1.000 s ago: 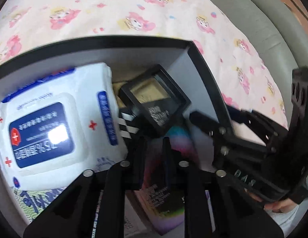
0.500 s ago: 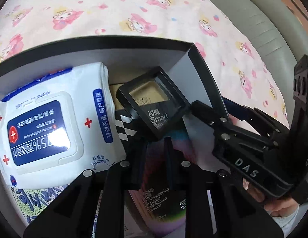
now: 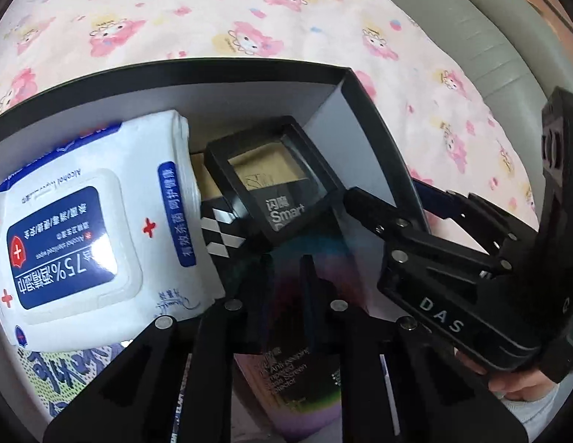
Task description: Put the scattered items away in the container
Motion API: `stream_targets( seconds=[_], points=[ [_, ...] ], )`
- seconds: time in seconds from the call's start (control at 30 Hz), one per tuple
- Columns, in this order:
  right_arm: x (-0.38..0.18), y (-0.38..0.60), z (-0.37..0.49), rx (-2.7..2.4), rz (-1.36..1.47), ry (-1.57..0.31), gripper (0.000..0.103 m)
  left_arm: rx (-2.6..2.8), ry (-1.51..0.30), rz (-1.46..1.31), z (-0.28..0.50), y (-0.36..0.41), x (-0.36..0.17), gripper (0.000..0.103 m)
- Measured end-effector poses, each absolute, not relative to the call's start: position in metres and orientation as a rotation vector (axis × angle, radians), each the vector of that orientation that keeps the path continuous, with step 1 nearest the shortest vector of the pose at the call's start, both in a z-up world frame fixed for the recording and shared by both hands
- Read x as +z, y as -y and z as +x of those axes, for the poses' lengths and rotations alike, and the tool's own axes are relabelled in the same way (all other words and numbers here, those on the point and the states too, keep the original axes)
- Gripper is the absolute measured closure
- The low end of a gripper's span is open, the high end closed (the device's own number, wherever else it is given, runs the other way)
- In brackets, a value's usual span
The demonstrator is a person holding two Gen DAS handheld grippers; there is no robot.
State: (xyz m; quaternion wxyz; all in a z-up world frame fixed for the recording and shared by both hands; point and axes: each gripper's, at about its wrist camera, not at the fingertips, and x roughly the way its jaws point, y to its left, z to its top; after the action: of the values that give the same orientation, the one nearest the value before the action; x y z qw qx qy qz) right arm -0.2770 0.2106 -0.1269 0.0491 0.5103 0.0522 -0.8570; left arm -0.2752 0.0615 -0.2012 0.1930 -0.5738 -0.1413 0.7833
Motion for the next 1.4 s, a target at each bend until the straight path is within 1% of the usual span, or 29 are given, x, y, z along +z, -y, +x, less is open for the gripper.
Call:
stream_targets(
  seconds=[0.13,0.33,0.7,0.93,1.07,1.17,1.2,1.27,1.33,1.4],
  points=[
    [-0.125,-0.21,-0.276,-2.617,1.556,-0.164,0.054,2.196,0.481,-1.617,-0.284,-0.053,-0.204,0.091],
    [-0.122,-0.203,-0.27,-2.618,1.535,-0.207,0.054,2.19,0.448,-1.621,-0.288,-0.058,-0.21,0.091],
    [-0.114,-0.206,-0.266,-2.676,1.499,-0.257,0.054,2.153,0.563,-1.578,-0.331,-0.046,-0.2,0.091],
    [-0.107,-0.211,-0.262,-2.676,1.488,-0.214,0.054,2.13,0.631,-1.544,-0.358,-0.037,-0.193,0.091],
    [-0.084,-0.217,-0.25,-2.694,1.384,-0.15,0.054,2.156,0.586,-1.525,-0.365,-0.04,-0.191,0.091],
    [-0.076,-0.217,-0.247,-2.731,1.341,-0.179,0.054,2.184,0.594,-1.508,-0.336,-0.067,-0.171,0.091],
    [-0.079,-0.218,-0.248,-2.731,1.35,-0.182,0.054,2.193,0.606,-1.5,-0.304,-0.071,-0.168,0.091],
    [-0.082,-0.22,-0.251,-2.722,1.359,-0.149,0.054,2.195,0.633,-1.474,-0.214,-0.064,-0.175,0.091],
    [-0.079,-0.22,-0.249,-2.716,1.33,-0.135,0.054,2.197,0.651,-1.435,-0.206,-0.025,-0.169,0.091],
    [-0.073,-0.218,-0.246,-2.712,1.278,-0.131,0.054,2.214,0.657,-1.395,-0.199,-0.007,-0.165,0.091]
  ],
)
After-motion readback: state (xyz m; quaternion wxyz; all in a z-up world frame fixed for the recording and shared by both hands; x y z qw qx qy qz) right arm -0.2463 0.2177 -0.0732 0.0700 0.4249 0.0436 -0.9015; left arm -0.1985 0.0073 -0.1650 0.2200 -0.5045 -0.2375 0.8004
